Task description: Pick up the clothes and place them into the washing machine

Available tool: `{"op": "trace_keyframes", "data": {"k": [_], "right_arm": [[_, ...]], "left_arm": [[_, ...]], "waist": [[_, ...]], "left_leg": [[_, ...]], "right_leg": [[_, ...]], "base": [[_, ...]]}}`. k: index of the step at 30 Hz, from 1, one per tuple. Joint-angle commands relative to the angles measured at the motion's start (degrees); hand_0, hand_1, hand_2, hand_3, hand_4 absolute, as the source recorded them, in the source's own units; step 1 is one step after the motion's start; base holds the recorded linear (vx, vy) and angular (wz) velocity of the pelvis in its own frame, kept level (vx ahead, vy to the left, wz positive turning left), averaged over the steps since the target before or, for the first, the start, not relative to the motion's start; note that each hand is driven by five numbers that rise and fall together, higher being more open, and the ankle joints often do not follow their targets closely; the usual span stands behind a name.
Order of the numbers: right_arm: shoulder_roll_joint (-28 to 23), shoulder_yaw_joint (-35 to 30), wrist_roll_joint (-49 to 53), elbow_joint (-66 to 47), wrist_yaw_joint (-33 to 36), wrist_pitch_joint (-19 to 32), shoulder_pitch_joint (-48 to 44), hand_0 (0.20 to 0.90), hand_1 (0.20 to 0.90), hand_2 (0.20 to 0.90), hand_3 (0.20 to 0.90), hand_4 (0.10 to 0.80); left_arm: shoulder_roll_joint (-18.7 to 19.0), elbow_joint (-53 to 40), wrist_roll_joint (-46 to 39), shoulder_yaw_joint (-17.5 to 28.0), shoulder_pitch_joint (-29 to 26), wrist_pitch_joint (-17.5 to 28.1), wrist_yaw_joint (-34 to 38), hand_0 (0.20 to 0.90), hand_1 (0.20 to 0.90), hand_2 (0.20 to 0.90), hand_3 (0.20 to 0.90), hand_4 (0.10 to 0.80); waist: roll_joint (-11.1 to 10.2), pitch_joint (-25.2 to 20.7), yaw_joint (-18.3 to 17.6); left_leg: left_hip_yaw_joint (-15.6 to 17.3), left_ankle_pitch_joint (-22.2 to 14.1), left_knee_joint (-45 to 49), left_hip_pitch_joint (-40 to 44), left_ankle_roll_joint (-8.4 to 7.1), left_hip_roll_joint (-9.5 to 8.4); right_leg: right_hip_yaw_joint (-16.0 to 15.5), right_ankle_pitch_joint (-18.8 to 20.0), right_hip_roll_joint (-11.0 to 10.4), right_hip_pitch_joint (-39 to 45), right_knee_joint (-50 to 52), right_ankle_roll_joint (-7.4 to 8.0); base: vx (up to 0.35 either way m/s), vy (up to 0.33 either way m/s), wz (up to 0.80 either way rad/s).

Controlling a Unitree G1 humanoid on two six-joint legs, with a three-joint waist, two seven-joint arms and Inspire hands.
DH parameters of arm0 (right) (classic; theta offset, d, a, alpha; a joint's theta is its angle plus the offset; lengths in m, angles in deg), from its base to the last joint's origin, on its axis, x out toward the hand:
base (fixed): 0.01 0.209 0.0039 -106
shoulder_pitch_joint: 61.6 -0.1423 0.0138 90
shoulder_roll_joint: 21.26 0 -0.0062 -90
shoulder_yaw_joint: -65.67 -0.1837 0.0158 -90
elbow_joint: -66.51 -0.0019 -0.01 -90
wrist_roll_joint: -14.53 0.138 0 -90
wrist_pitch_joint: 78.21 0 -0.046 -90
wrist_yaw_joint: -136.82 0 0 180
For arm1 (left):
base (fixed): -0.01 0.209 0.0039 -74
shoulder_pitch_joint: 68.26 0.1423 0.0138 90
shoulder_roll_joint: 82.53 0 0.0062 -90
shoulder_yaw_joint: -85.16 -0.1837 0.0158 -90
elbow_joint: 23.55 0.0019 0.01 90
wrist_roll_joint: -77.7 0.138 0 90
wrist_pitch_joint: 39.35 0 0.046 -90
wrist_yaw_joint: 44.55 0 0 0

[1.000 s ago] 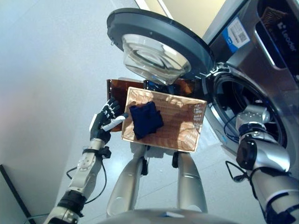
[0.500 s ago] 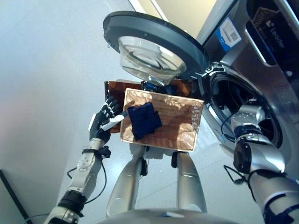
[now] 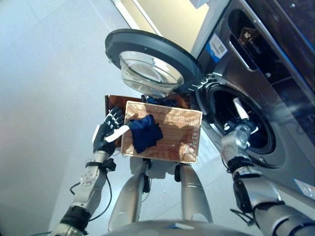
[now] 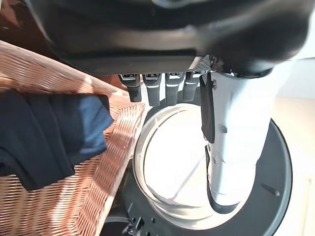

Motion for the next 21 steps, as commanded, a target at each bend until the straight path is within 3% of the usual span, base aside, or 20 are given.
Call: {"op": "trace_keyframes", "data": {"k": [1, 4, 7, 14, 15, 21], "right_arm": [[-1.8, 2.6, -4.4, -2.2, -1.5, 2.1, 2.3, 0.9, 0.9, 0.9, 0.9, 0.8], [-1.3, 3.7, -6.0, -3.9, -2.4, 1.7, 4.6, 0.9, 0.9, 0.9, 0.9, 0.8], [-0.7, 4.5, -8.0, -6.1, -3.2, 1.4, 7.5, 0.9, 0.9, 0.9, 0.9, 0.8], [-1.6, 7.5, -20.8, -17.9, -3.7, -0.4, 16.3, 0.9, 0.9, 0.9, 0.9, 0.8], [-2.2, 7.7, -23.7, -19.8, -3.9, -0.6, 18.1, 0.9, 0.9, 0.9, 0.9, 0.8], [-2.7, 8.6, -27.1, -24.0, -6.0, -1.4, 22.2, 0.9, 0.9, 0.9, 0.9, 0.8]], "left_arm": [[-0.2, -3.7, 1.3, 3.5, 2.9, 6.1, -0.3, 0.9, 0.9, 0.9, 0.9, 0.8], [-0.7, -3.4, 1.5, 4.0, 2.9, 6.2, -0.5, 0.9, 0.9, 0.9, 0.9, 0.8], [-0.8, -3.0, 1.9, 4.7, 2.9, 6.5, -0.4, 0.9, 0.9, 0.9, 0.9, 0.8], [-0.9, -0.7, 7.3, 6.2, 2.2, 6.5, 1.6, 0.9, 0.9, 0.9, 0.9, 0.8], [-0.1, 0.2, 12.2, 6.4, 1.5, 6.4, 3.3, 0.9, 0.9, 0.9, 0.9, 0.8], [1.1, 4.4, 21.9, 6.1, -0.4, 5.5, 7.4, 0.9, 0.9, 0.9, 0.9, 0.8]], "waist": [[0.1, -5.5, 0.7], [-0.4, -5.5, 0.3], [-0.6, -5.7, 0.2], [-1.2, -6.1, -0.6], [-1.4, -6.1, -0.8], [-1.9, -6.5, -1.1]], "left_leg": [[-0.2, -3.6, 2.5, -3.5, -2.83, -0.34], [0.2, -2.3, 2.5, -4.1, -2.47, -0.47], [-0.2, -3.5, 2.3, -3.0, -2.78, -0.39], [-0.4, -3.3, 2.1, -1.9, -2.65, -0.37], [-0.6, -3.4, 2.1, -1.5, -2.63, -0.43], [-0.6, -2.1, 1.8, -1.1, -2.35, -0.53]], "right_leg": [[-1.0, -0.4, 1.5, 2.6, -5.6, 0.14], [-1.2, 1.1, 1.3, 2.4, -6.3, -0.16], [-1.0, -0.1, 1.5, 3.5, -6.3, 0.26], [-1.2, 0.0, 1.4, 4.7, -6.5, 0.51], [-1.2, -0.1, 1.4, 5.2, -6.6, 0.58], [-1.8, 0.9, 1.0, 5.9, -7.0, 0.45]], "base": [[0.0, 0.0, 0.0], [-0.007, -0.003, -0.01], [0.022, 0.002, -0.02], [0.0, 0.0, 0.0], [0.0, 0.0, 0.0], [-0.03, -0.009, 0.04]]}}
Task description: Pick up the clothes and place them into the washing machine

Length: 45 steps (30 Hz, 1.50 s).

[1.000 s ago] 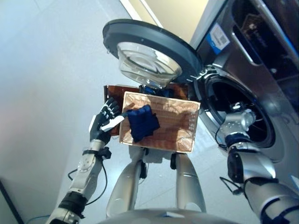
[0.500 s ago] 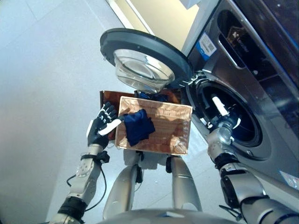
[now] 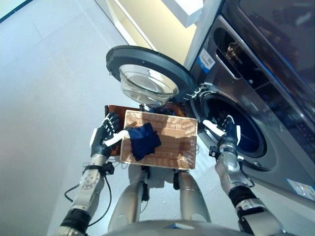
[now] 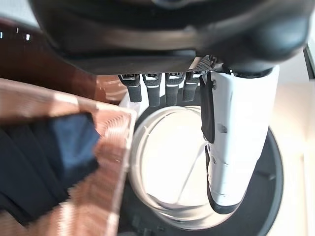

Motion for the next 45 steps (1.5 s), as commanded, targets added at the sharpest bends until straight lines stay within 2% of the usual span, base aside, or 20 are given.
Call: {"op": "trace_keyframes", "data": {"k": [1, 2, 3, 4, 5, 6, 10, 16, 18, 29, 30, 31, 32, 34, 35, 45], "right_arm": [[-2.9, 0.8, -2.7, -6.7, -1.6, 2.9, 2.4, 0.9, 0.9, 0.9, 0.9, 0.8], [-3.2, 1.2, -3.6, -7.1, -2.0, 2.7, 2.9, 0.9, 0.9, 0.9, 0.9, 0.8], [-3.6, 1.5, -5.1, -8.4, -2.4, 2.5, 4.1, 0.9, 0.9, 0.9, 0.9, 0.8], [-3.6, 1.5, -5.1, -8.4, -2.4, 2.5, 4.1, 0.9, 0.9, 0.9, 0.9, 0.8], [-3.7, 2.2, -5.6, -9.6, -3.2, 2.6, 5.1, 0.9, 0.9, 0.9, 0.9, 0.8], [-3.7, 2.1, -5.6, -9.7, -3.2, 2.6, 5.1, 0.9, 0.9, 0.9, 0.9, 0.8], [-3.1, 2.9, -5.0, -12.2, -4.6, 2.5, 7.1, 0.9, 0.9, 0.9, 0.9, 0.8], [-3.0, 3.6, -5.1, -15.4, -5.5, 2.0, 8.4, 0.9, 0.9, 0.9, 0.9, 0.8], [-3.1, 4.0, -4.8, -17.4, -6.0, 1.9, 8.9, 0.9, 0.9, 0.9, 0.9, 0.8], [-6.6, 5.0, -4.0, -25.1, -10.1, 1.9, 13.0, 0.9, 0.9, 0.9, 0.9, 0.8], [-7.0, 4.9, -3.6, -25.6, -10.5, 2.0, 13.4, 0.9, 0.9, 0.9, 0.9, 0.8], [-7.3, 4.7, -3.6, -25.9, -10.6, 2.1, 13.4, 0.9, 0.9, 0.9, 0.9, 0.8], [-7.6, 4.8, -3.8, -26.2, -10.7, 2.1, 13.8, 0.9, 0.9, 0.9, 0.9, 0.8], [-7.8, 4.7, -3.7, -26.6, -10.9, 2.1, 13.8, 0.9, 0.9, 0.9, 0.9, 0.8], [-8.0, 4.8, -3.5, -26.5, -11.0, 2.1, 13.9, 0.9, 0.9, 0.9, 0.9, 0.8], [-8.2, 5.1, -2.2, -29.0, -11.2, 2.5, 13.6, 0.9, 0.9, 0.9, 0.9, 0.8]], "left_arm": [[2.3, -1.1, 5.7, 3.1, -0.4, 4.6, 2.5, 0.9, 0.9, 0.9, 0.9, 0.8], [2.5, -0.5, 7.3, 2.9, -0.7, 4.2, 3.1, 0.9, 0.9, 0.9, 0.9, 0.8], [3.5, 0.4, 12.5, 2.5, -1.3, 3.7, 5.1, 0.9, 0.9, 0.9, 0.9, 0.8], [3.5, 0.4, 12.5, 2.5, -1.3, 3.7, 5.1, 0.9, 0.9, 0.9, 0.9, 0.8], [4.9, 2.0, 19.3, 1.4, -2.3, 2.1, 7.5, 0.9, 0.9, 0.9, 0.9, 0.8], [4.9, 2.0, 19.3, 1.3, -2.3, 2.1, 7.6, 0.9, 0.9, 0.9, 0.9, 0.8], [6.8, 6.4, 32.4, -1.3, -5.1, -2.5, 10.4, 0.9, 0.9, 0.9, 0.9, 0.8], [7.6, 9.0, 40.5, -3.4, -7.6, -6.5, 13.9, 0.9, 0.9, 0.9, 0.9, 0.8], [8.1, 10.6, 44.7, -5.3, -9.4, -8.0, 15.6, 0.9, 0.9, 0.9, 0.9, 0.8], [8.9, 15.8, 50.6, -11.3, -13.3, -10.4, 17.4, 0.9, 0.9, 0.9, 0.9, 0.8], [8.9, 17.2, 51.4, -12.1, -13.7, -10.7, 18.2, 0.9, 0.9, 0.9, 0.9, 0.8], [8.9, 17.2, 51.6, -12.6, -14.1, -10.8, 18.3, 0.9, 0.9, 0.9, 0.9, 0.8], [9.0, 17.5, 52.0, -12.9, -14.0, -11.0, 18.3, 0.9, 0.9, 0.9, 0.9, 0.8], [8.9, 17.7, 52.0, -13.1, -14.2, -11.2, 18.4, 0.9, 0.9, 0.9, 0.9, 0.8], [8.7, 18.2, 51.9, -13.5, -14.4, -11.4, 18.4, 0.9, 0.9, 0.9, 0.9, 0.8], [7.8, 21.0, 53.3, -16.2, -16.9, -13.5, 19.3, 0.9, 0.9, 0.9, 0.9, 0.8]], "waist": [[-1.7, -3.7, -0.3], [-1.8, -3.8, -0.4], [-1.9, -3.8, -0.5], [-1.9, -3.8, -0.5], [-2.1, -3.7, -0.6], [-2.1, -3.7, -0.6], [-2.5, -3.6, -1.2], [-3.0, -3.7, -1.8], [-3.4, -3.4, -2.3], [-4.6, -1.7, -3.6], [-4.6, -1.3, -3.7], [-4.8, -1.0, -3.9], [-4.6, -1.0, -3.8], [-4.8, -0.6, -4.0], [-4.7, -0.4, -4.0], [-5.0, 1.1, -4.7]], "left_leg": [[-0.6, -1.3, 1.7, -4.1, -2.28, -0.84], [-0.7, -1.3, 1.7, -3.9, -2.3, -0.85], [-0.9, -1.4, 1.8, -3.5, -2.33, -0.76], [-0.9, -1.4, 1.8, -3.5, -2.33, -0.76], [-0.8, -1.4, 1.9, -3.5, -2.37, -0.74], [-0.8, -1.4, 1.9, -3.5, -2.37, -0.74], [-0.6, -1.4, 2.1, -3.8, -2.27, -0.68], [-0.3, -1.6, 2.4, -4.6, -2.17, -0.48], [-0.1, -1.7, 2.6, -5.1, -2.15, -0.29], [0.4, -1.8, 4.0, -7.3, -2.26, 0.33], [0.1, -3.1, 4.3, -7.1, -2.6, 0.58], [0.5, -1.9, 4.6, -8.2, -2.3, 0.45], [0.1, -3.2, 4.6, -7.7, -2.61, 0.63], [0.5, -1.9, 4.9, -8.9, -2.31, 0.45], [0.1, -3.2, 5.1, -8.8, -2.69, 0.72], [0.3, -3.0, 6.3, -12.5, -2.85, 1.21]], "right_leg": [[-1.6, 0.7, 0.7, 2.1, -5.1, -0.22], [-1.6, 0.6, 0.7, 2.3, -5.1, -0.21], [-1.6, 0.6, 0.7, 2.7, -5.1, -0.15], [-1.6, 0.6, 0.7, 2.7, -5.1, -0.15], [-1.6, 0.7, 0.7, 2.9, -5.3, -0.11], [-1.6, 0.7, 0.7, 2.9, -5.3, -0.11], [-1.4, 0.7, 0.9, 2.9, -5.5, -0.14], [-1.1, 0.9, 1.1, 2.0, -5.6, -0.23], [-0.7, 1.0, 1.4, 1.3, -5.5, -0.3], [-0.4, 1.2, 1.7, -0.9, -4.8, -0.53], [-0.1, 0.1, 2.0, -0.8, -4.3, -0.26], [-0.3, 1.2, 1.8, -1.7, -4.3, -0.67], [0.0, 0.1, 2.1, -1.4, -4.0, -0.32], [-0.2, 1.4, 1.9, -2.4, -4.1, -0.7], [-0.1, 0.3, 2.1, -2.2, -3.9, -0.35], [0.1, 1.0, 2.4, -5.8, -3.2, -0.57]], "base": [[0.012, -0.011, 0.03], [0.0, 0.0, 0.0], [0.0, 0.0, 0.0], [0.0, 0.0, 0.0], [0.0, 0.0, 0.0], [-0.011, -0.009, -0.04], [-0.016, -0.003, -0.07], [-0.015, -0.002, -0.08], [-0.021, -0.005, -0.1], [-0.009, -0.008, -0.06], [0.0, 0.0, 0.0], [0.054, -0.021, -0.05], [0.0, 0.0, 0.0], [0.0, 0.0, 0.0], [0.0, 0.0, 0.0], [-0.001, -0.005, -0.01]]}}
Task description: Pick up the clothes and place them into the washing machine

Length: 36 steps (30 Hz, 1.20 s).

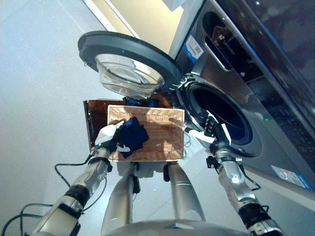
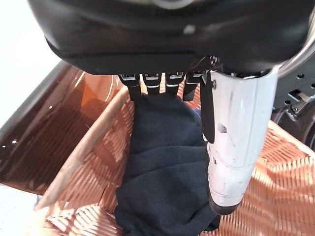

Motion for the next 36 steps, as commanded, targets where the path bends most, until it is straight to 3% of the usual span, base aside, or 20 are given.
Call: {"op": "trace_keyframes", "data": {"k": [1, 20, 21, 22, 23, 24, 25, 26, 27, 36], "right_arm": [[-3.6, 0.1, 1.4, -10.0, -0.5, 3.9, 2.5, 0.9, 0.9, 0.9, 0.9, 0.8], [-5.6, -2.4, 3.9, -14.8, -2.1, 4.5, 4.3, 0.9, 0.9, 0.9, 0.9, 0.8], [-5.6, -2.9, 3.9, -15.2, -2.1, 4.6, 4.4, 0.9, 0.9, 0.9, 0.9, 0.8], [-5.5, -3.1, 3.9, -15.4, -2.1, 4.6, 4.6, 0.9, 0.9, 0.9, 0.9, 0.8], [-5.5, -3.1, 4.1, -15.6, -2.2, 4.6, 4.7, 0.9, 0.9, 0.9, 0.9, 0.8], [-5.5, -3.1, 4.1, -15.6, -2.3, 4.6, 4.7, 0.9, 0.9, 0.9, 0.9, 0.8], [-5.5, -3.3, 4.3, -15.9, -2.4, 4.6, 4.8, 0.9, 0.9, 0.9, 0.9, 0.8], [-5.7, -3.5, 4.7, -16.4, -2.7, 4.8, 4.9, 0.9, 0.9, 0.9, 0.9, 0.8], [-5.8, -3.6, 5.0, -16.6, -3.0, 4.7, 5.1, 0.9, 0.9, 0.9, 0.9, 0.8], [-5.7, -4.5, 4.9, -16.7, -3.0, 4.5, 5.6, 0.9, 0.9, 0.9, 0.9, 0.8]], "left_arm": [[1.7, 0.5, 2.2, -1.4, 0.8, -0.6, 2.7, 0.9, 0.9, 0.9, 0.9, 0.8], [1.3, 3.5, 3.6, -1.8, -2.8, -4.0, 3.6, 0.9, 0.9, 0.9, 0.9, 0.8], [1.2, 3.8, 3.6, -1.7, -3.0, -4.3, 3.3, 0.782, 0.782, 0.782, 0.782, 0.716], [1.1, 4.0, 3.6, -1.7, -3.1, -4.4, 3.3, 0.593, 0.593, 0.593, 0.593, 0.58], [1.1, 4.1, 3.5, -1.6, -3.1, -4.4, 3.3, 0.521, 0.521, 0.521, 0.521, 0.529], [1.1, 4.1, 3.5, -1.6, -3.1, -4.4, 3.3, 0.389, 0.389, 0.389, 0.389, 0.435], [1.0, 4.2, 3.4, -1.6, -3.3, -4.5, 3.2, 0.389, 0.389, 0.389, 0.389, 0.435], [1.1, 4.2, 3.4, -1.5, -3.4, -4.7, 3.2, 0.233, 0.233, 0.233, 0.233, 0.324], [1.1, 4.4, 3.3, -1.4, -3.5, -4.7, 3.2, 0.2, 0.2, 0.2, 0.2, 0.3], [1.6, 2.2, 3.3, -0.3, -3.3, -5.0, 2.7, 0.2, 0.2, 0.2, 0.2, 0.3]], "waist": [[-0.4, -1.7, -0.3], [-0.7, -0.8, -1.5], [-0.7, -0.9, -1.7], [-0.7, -0.9, -1.7], [-0.7, -1.1, -1.8], [-0.7, -1.1, -1.8], [-0.7, -1.2, -1.9], [-0.7, -1.3, -1.9], [-0.7, -1.3, -1.9], [-0.6, -1.6, -2.1]], "left_leg": [[-2.4, -1.1, 3.0, -6.5, -3.02, 0.32], [-2.6, -1.0, 4.7, -12.0, -3.17, 1.01], [-2.7, -1.0, 4.8, -12.4, -3.14, 1.09], [-2.8, -1.0, 4.8, -12.6, -3.15, 1.16], [-2.8, -1.1, 4.9, -12.7, -3.15, 1.15], [-2.8, -1.1, 4.9, -12.8, -3.15, 1.15], [-2.9, -1.1, 5.0, -13.0, -3.14, 1.18], [-3.0, -1.2, 5.2, -13.4, -3.13, 1.25], [-3.0, -1.1, 5.2, -13.6, -3.13, 1.25], [-3.0, -1.2, 5.2, -14.2, -3.12, 1.45]], "right_leg": [[-1.9, -0.3, 1.1, -0.2, -2.3, -0.01], [-2.3, 0.3, 1.2, -5.7, -0.8, -0.21], [-2.4, 0.4, 1.1, -6.0, -0.7, -0.25], [-2.4, 0.3, 1.2, -6.2, -0.6, -0.26], [-2.4, 0.3, 1.2, -6.4, -0.6, -0.27], [-2.4, 0.3, 1.2, -6.4, -0.5, -0.27], [-2.4, 0.4, 1.2, -6.7, -0.5, -0.27], [-2.3, 0.4, 1.2, -7.1, -0.3, -0.28], [-2.3, 0.4, 1.3, -7.4, -0.3, -0.31], [-2.4, 0.4, 1.2, -8.0, -0.2, -0.34]], "base": [[0.0, 0.0, 0.0], [0.0, 0.0, 0.0], [0.0, 0.0, 0.0], [0.0, 0.0, 0.0], [0.0, 0.0, 0.0], [0.0, 0.0, 0.0], [0.0, 0.0, 0.0], [0.0, 0.0, 0.0], [0.0, 0.0, 0.0], [0.0, 0.0, 0.0]]}}
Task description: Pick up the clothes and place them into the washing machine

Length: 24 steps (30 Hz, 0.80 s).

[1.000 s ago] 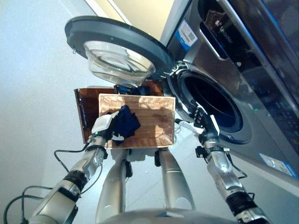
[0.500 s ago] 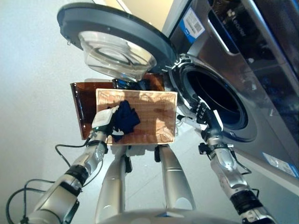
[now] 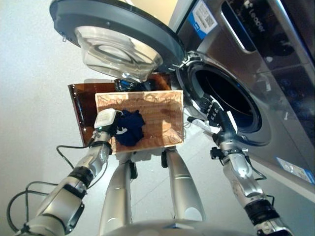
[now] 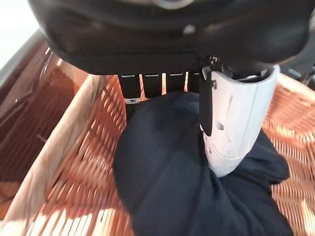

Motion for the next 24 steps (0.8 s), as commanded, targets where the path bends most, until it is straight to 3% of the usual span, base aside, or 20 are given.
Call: {"op": "trace_keyframes", "data": {"k": [1, 18, 24], "right_arm": [[-2.2, -3.0, 1.2, -7.5, -0.6, 4.1, 5.7, 0.9, 0.9, 0.9, 0.9, 0.8], [-2.1, -2.9, 0.8, -6.2, -0.9, 3.7, 6.0, 0.9, 0.9, 0.9, 0.9, 0.8], [-1.3, -1.9, 1.4, -3.6, -1.7, 3.1, 6.3, 0.9, 0.9, 0.9, 0.9, 0.8]], "left_arm": [[1.4, -1.2, 1.0, 1.3, 5.4, 0.5, 0.7, 0.2, 0.2, 0.2, 0.2, 0.3], [1.0, -1.0, -0.3, 2.2, 6.2, 1.0, 0.5, 0.2, 0.2, 0.2, 0.2, 0.3], [0.0, -3.3, -4.8, 4.7, 8.6, 3.0, -0.9, 0.2, 0.2, 0.2, 0.2, 0.3]], "waist": [[-0.2, -5.1, 0.1], [-0.1, -6.6, 0.0], [-0.1, -8.1, 0.2]], "left_leg": [[-3.0, 0.2, 1.2, -7.0, -3.13, 1.21], [-2.8, -0.1, 1.1, -6.7, -3.24, 1.48], [-2.7, -0.5, 1.0, -4.8, -3.26, 1.36]], "right_leg": [[-2.4, 0.1, 1.3, -1.8, -2.0, 0.05], [-2.3, -0.1, 1.4, -1.6, -2.0, 0.05], [-2.4, -0.6, 1.5, -0.1, -1.5, 0.02]], "base": [[0.0, 0.0, 0.0], [0.0, 0.0, 0.0], [0.038, 0.002, 0.03]]}}
